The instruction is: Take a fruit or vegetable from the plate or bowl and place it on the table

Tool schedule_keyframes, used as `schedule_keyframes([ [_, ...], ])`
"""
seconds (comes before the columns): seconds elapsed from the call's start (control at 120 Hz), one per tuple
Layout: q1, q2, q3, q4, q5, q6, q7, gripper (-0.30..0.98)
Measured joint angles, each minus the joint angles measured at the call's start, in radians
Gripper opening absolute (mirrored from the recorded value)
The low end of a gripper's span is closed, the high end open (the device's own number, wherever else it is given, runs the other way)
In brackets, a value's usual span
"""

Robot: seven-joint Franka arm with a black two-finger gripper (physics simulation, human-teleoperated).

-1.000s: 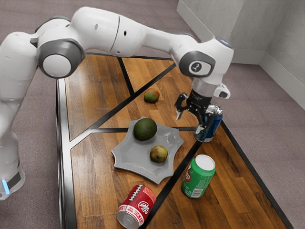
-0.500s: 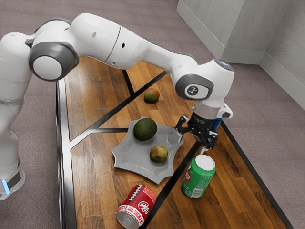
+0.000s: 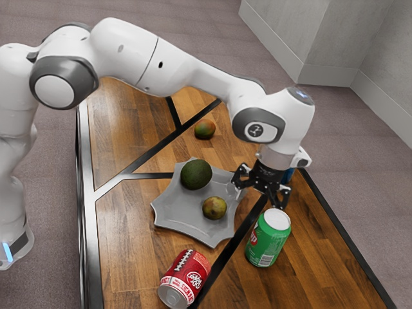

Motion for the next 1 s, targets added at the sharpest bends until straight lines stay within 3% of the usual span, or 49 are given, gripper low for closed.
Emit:
schedule_keyframes([
  [0.283,-0.147,-0.033,0.162,-0.033,-0.001,0.029,-0.006,0.68],
  [0.317,-0.239,-0.039,0.252,-0.032,-0.002,0.033,0.010,0.68],
  [0.442,-0.794,-0.046,0.863,-0.076,-0.009,0.036,0.070,0.68],
  [0.5,-0.908,-0.044,0.988,-0.102,-0.016,0.032,0.095,0.68],
  [0.65,-0.969,-0.080,1.053,-0.140,-0.019,0.012,0.158,0.68],
  [0.817,-1.061,-0.254,1.119,-0.172,0.115,-0.015,0.217,0.69],
  [1.0,-0.986,-0.283,1.155,-0.087,0.174,-0.111,0.280,0.69],
])
